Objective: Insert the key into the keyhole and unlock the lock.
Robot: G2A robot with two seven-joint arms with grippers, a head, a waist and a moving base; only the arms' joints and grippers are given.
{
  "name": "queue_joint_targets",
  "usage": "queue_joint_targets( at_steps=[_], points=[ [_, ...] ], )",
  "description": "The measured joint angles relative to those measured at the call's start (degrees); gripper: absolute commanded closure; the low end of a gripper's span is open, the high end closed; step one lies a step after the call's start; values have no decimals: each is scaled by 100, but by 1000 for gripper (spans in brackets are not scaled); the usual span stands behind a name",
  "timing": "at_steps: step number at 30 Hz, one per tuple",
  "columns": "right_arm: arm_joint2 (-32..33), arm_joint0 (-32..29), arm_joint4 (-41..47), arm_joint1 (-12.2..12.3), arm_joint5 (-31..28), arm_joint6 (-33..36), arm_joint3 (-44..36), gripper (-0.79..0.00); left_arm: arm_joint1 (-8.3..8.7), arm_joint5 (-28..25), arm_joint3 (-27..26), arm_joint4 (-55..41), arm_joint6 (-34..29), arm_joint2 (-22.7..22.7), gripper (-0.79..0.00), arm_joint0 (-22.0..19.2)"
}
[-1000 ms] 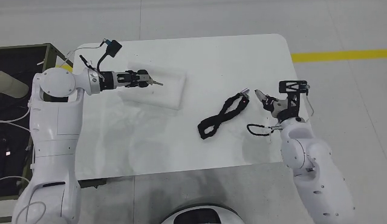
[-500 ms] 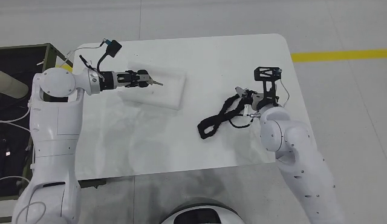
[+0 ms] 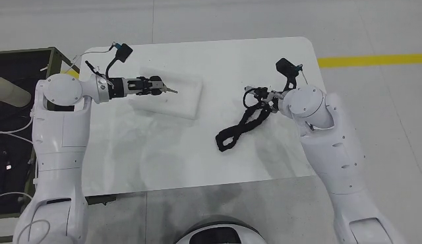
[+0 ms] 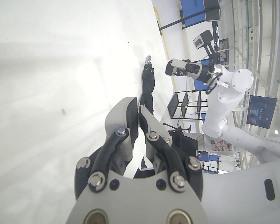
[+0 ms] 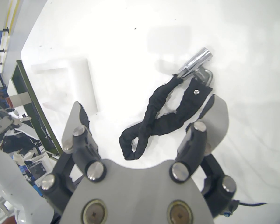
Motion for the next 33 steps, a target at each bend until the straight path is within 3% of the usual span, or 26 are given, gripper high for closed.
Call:
queue_joint_targets(
  at_steps=[24, 27, 33],
  points=[
    [60, -209, 85, 22, -38, -46, -198, -785, 0, 0, 0, 0, 0, 0, 0, 0],
    [126, -632, 526, -22, 354, -386, -40, -785, 0, 0, 0, 0, 0, 0, 0, 0],
    [-366, 42, 1373, -167, 1118, -1131, 729, -785, 0, 0, 0, 0, 0, 0, 0, 0]
  ],
)
